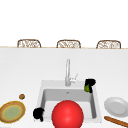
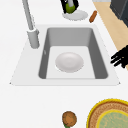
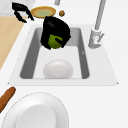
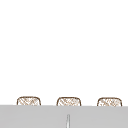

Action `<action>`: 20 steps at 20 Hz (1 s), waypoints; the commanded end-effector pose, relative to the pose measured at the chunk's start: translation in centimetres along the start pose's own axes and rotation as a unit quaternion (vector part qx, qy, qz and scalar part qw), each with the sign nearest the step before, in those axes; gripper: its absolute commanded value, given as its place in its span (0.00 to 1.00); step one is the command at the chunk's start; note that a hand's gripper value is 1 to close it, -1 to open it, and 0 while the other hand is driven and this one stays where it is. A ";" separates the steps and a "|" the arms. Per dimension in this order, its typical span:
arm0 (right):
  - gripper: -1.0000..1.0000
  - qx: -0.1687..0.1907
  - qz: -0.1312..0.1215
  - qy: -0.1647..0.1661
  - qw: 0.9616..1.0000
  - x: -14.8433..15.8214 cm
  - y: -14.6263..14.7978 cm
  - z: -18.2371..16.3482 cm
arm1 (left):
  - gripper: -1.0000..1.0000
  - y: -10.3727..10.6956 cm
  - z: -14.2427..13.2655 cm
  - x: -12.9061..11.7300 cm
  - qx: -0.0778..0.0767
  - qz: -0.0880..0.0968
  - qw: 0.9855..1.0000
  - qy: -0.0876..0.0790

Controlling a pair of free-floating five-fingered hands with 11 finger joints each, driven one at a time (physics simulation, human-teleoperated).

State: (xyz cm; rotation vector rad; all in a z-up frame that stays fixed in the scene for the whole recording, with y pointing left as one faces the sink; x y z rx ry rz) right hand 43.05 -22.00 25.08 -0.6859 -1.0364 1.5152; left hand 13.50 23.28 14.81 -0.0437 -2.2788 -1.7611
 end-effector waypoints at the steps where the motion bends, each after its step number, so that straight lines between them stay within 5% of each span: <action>1: 1.00 0.001 -0.012 0.009 1.000 -2.2 0.0 2.0 | 0.50 0.0 0.0 0.0 0.000 0.000 1.000 0.000; 20: 1.00 -0.021 -0.030 -0.018 0.999 -15.4 3.3 6.9 | 0.50 0.0 0.0 0.0 0.000 0.000 1.000 0.000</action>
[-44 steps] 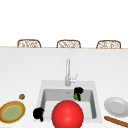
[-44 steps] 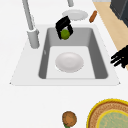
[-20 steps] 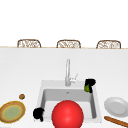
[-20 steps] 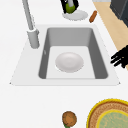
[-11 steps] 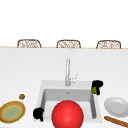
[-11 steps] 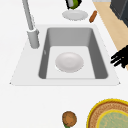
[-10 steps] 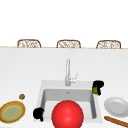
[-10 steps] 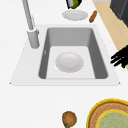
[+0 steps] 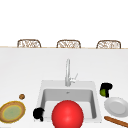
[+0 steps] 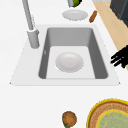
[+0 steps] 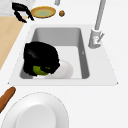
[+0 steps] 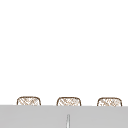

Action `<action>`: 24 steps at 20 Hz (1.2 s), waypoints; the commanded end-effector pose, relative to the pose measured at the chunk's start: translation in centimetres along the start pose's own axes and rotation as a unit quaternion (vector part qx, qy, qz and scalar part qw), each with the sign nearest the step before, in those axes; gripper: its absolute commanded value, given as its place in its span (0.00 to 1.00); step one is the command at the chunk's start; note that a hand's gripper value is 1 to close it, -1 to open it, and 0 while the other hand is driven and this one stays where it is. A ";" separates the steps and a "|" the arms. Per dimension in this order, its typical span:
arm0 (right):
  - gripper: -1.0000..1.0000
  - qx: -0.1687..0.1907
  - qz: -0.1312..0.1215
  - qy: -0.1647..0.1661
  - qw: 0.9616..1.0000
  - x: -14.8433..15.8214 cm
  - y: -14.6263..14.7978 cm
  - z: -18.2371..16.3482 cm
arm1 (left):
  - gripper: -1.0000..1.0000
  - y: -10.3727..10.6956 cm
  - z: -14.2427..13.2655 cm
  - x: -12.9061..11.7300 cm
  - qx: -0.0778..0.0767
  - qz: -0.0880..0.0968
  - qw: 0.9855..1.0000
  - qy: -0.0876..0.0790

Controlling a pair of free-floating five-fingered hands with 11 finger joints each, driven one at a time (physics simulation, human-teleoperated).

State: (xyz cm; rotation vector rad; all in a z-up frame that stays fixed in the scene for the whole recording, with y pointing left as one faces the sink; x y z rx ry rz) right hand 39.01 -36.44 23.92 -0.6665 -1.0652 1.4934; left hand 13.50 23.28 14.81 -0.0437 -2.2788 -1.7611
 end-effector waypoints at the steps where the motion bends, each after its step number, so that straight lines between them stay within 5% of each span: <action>1: 1.00 -0.015 -0.017 -0.011 1.000 -2.8 0.6 0.6 | 0.50 0.0 0.0 0.0 0.000 0.000 1.000 0.000; 12: 1.00 0.009 -0.043 -0.019 0.999 -10.8 5.0 0.8 | 0.50 0.0 0.0 0.0 0.000 0.000 1.000 0.000; 20: 1.00 -0.010 -0.004 -0.014 1.000 -14.9 10.3 -1.8 | 0.50 0.0 0.0 0.0 0.000 0.000 1.000 0.000; 24: 1.00 0.026 0.003 0.006 1.000 -15.9 11.7 -6.0 | 0.50 0.0 0.0 0.0 0.000 0.000 1.000 0.000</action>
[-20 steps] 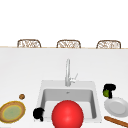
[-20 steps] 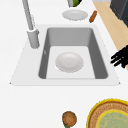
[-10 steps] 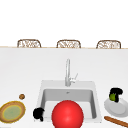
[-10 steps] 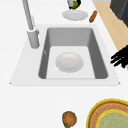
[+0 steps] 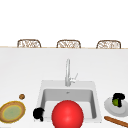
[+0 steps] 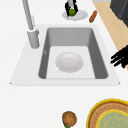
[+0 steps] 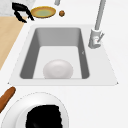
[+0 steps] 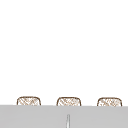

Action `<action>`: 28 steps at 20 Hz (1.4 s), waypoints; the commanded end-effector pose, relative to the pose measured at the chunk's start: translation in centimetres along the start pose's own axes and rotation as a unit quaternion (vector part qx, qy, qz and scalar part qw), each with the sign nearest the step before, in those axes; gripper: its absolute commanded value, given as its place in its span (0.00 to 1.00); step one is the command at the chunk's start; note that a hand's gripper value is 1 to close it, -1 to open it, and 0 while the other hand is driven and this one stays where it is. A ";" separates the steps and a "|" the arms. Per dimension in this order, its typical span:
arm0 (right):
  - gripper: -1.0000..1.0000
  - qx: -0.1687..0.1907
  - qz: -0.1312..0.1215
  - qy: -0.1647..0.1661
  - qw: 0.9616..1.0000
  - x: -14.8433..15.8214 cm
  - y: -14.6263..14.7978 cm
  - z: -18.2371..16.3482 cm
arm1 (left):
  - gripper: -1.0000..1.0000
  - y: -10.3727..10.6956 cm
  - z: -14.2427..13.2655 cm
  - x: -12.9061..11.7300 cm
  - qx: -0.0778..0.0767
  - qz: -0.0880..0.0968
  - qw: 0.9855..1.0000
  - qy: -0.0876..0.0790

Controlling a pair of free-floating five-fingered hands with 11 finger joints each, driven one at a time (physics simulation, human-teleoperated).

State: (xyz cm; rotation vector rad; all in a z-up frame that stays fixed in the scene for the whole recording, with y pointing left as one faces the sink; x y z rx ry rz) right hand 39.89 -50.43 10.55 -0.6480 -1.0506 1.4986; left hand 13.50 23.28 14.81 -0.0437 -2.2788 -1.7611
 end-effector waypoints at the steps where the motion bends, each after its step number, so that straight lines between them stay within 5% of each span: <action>1: 1.00 0.026 0.008 0.009 1.000 -0.4 1.0 -3.9 | 0.50 0.0 0.0 0.0 0.000 0.000 1.000 0.000; 5: 1.00 0.070 -0.017 0.000 0.997 -1.2 1.1 -2.9 | 0.50 0.0 0.0 0.0 0.000 0.000 1.000 0.000; 6: 0.00 0.074 -0.020 -0.002 0.997 -1.3 1.0 -3.0 | 0.50 0.0 0.0 0.0 0.000 0.000 1.000 0.000; 7: 0.00 0.057 -0.029 -0.008 0.998 -1.0 -1.1 -2.2 | 0.50 0.0 0.0 0.0 0.000 0.000 1.000 0.000; 11: 0.00 0.103 -0.059 -0.027 0.993 -1.2 -4.2 1.9 | 0.50 0.0 0.0 0.0 0.000 0.000 1.000 0.000; 17: 0.00 0.124 -0.047 -0.022 0.991 0.7 -7.4 4.0 | 0.50 0.0 0.0 0.0 0.000 0.000 1.000 0.000; 24: 0.00 0.135 -0.019 -0.029 0.990 4.3 -8.2 3.0 | 0.50 0.0 0.0 0.0 0.000 0.000 1.000 0.000; 28: 0.00 0.107 -0.041 -0.027 0.993 7.0 -7.3 3.3 | 0.50 0.0 0.0 0.0 0.000 0.000 1.000 0.000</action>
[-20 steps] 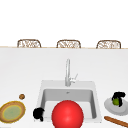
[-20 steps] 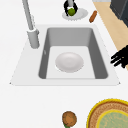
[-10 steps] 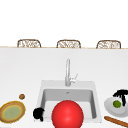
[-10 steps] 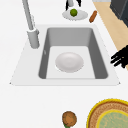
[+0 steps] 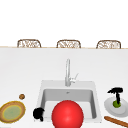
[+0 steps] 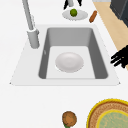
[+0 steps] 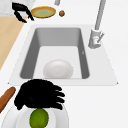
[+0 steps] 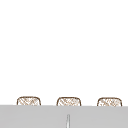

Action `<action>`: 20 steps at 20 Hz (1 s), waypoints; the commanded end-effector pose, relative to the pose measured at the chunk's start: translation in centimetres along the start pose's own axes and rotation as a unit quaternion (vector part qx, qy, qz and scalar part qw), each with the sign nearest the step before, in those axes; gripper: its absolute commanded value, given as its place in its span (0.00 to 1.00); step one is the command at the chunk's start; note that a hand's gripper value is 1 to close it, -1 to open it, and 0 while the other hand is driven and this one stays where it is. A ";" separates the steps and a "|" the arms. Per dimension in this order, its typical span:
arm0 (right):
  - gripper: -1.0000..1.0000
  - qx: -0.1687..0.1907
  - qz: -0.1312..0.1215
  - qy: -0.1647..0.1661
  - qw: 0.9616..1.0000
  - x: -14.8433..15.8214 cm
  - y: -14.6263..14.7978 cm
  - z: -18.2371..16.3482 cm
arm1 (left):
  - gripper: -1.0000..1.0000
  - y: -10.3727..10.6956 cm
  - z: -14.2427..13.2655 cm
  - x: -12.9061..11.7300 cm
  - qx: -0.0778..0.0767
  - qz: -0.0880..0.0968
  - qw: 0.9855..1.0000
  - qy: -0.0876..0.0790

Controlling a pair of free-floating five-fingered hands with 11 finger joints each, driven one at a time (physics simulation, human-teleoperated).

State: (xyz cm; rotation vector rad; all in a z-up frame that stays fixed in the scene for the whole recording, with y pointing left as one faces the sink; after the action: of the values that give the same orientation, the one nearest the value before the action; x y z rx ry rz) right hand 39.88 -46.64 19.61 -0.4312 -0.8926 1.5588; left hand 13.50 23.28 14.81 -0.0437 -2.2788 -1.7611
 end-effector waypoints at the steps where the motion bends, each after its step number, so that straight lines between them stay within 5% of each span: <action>1: 0.00 -0.019 -0.009 -0.013 1.000 2.4 0.5 0.0 | 0.50 0.0 0.0 0.0 0.000 0.000 1.000 0.000; 4: 0.00 -0.052 0.003 0.005 0.999 4.3 -1.2 -0.1 | 0.50 0.0 0.0 0.0 0.000 0.000 1.000 0.000; 9: 0.00 -0.081 -0.020 -0.004 0.996 5.3 -2.7 -0.7 | 0.50 0.0 0.0 0.0 0.000 0.000 1.000 0.000; 14: 0.00 -0.088 0.023 0.009 0.996 7.4 -5.1 -3.7 | 0.50 0.0 0.0 0.0 0.000 0.000 1.000 0.000; 20: 0.00 -0.088 0.024 0.003 0.996 9.0 -8.0 -8.2 | 0.50 0.0 0.0 0.0 0.000 0.000 1.000 0.000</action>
State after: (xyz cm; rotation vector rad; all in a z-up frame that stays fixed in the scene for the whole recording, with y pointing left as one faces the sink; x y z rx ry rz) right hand 47.16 -37.11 22.20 -0.5255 -1.0216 1.5240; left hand 13.50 23.28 14.81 -0.0437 -2.2788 -1.7611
